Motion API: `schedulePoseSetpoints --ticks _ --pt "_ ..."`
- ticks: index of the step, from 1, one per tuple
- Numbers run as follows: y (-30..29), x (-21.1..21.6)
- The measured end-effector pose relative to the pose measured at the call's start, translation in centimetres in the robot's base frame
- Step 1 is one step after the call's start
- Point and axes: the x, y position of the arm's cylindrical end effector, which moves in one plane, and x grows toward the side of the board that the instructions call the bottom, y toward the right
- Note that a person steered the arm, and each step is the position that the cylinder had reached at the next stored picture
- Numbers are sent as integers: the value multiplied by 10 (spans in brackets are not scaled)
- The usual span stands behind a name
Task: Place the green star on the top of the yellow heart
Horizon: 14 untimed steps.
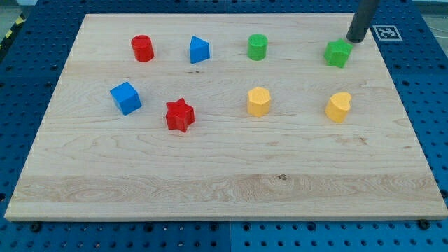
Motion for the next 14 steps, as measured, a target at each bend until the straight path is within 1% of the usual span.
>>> schedulePoseSetpoints --ticks 2,4,6,7,8,9,10,11,12,13,14 --pt "-22 11" --pt "-25 38" --pt "-50 13" --pt "-50 49" --pt "-50 54" --pt "-50 75" --pt "-50 85" --pt "-71 73" --pt "-109 57" --pt "-123 73" --pt "-118 87"
